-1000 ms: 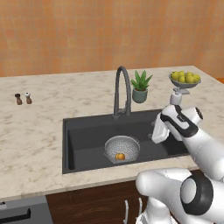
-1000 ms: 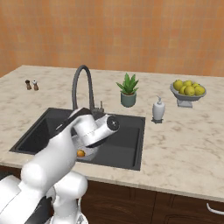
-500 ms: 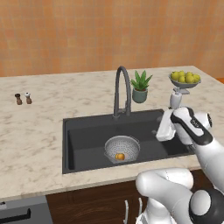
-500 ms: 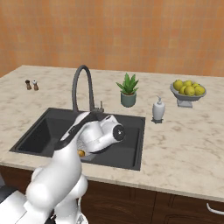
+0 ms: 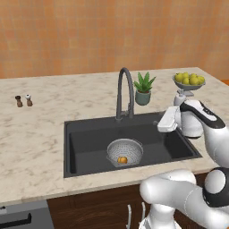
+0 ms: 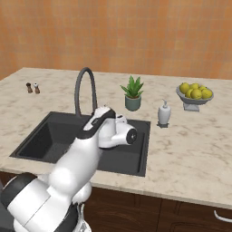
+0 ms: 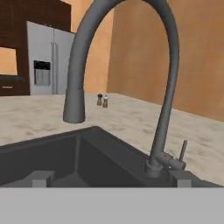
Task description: Put the colander in the sink, put the peach in the colander, and turn on the sink faucet and pour water over the colander.
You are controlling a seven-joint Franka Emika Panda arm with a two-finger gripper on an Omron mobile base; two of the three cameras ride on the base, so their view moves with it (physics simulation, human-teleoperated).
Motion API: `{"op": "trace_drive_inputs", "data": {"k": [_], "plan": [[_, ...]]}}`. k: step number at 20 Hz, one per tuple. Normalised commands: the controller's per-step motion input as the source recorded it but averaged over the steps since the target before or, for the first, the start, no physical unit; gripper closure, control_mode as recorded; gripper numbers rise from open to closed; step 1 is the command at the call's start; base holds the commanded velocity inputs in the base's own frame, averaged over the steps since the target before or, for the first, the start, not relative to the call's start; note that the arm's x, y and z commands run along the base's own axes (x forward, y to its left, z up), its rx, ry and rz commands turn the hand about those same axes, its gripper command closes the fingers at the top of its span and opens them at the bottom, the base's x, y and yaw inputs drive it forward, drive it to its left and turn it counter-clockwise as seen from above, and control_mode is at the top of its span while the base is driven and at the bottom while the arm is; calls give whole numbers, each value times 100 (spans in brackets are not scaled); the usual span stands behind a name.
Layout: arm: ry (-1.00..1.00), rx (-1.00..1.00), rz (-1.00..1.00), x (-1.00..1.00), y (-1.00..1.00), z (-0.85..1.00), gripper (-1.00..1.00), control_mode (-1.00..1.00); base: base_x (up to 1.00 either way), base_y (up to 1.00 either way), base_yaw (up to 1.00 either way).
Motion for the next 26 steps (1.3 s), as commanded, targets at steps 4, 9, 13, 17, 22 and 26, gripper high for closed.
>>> {"op": "trace_drive_inputs", "data": {"k": [4, 9, 13, 17, 22, 26], "plan": [[0, 3, 0, 64, 2, 1, -100, -100, 0, 0, 0], [0, 0, 0, 46, 0, 0, -100, -100, 0, 0, 0], [0, 0, 0, 34, 6, 0, -100, -100, 0, 0, 0], [0, 0, 0, 30, 13, 0, -100, -100, 0, 0, 0], [0, 0, 0, 24, 10, 0, -100, -100, 0, 0, 0], [-1, 0, 0, 20, 15, 0, -100, -100, 0, 0, 0]]}}
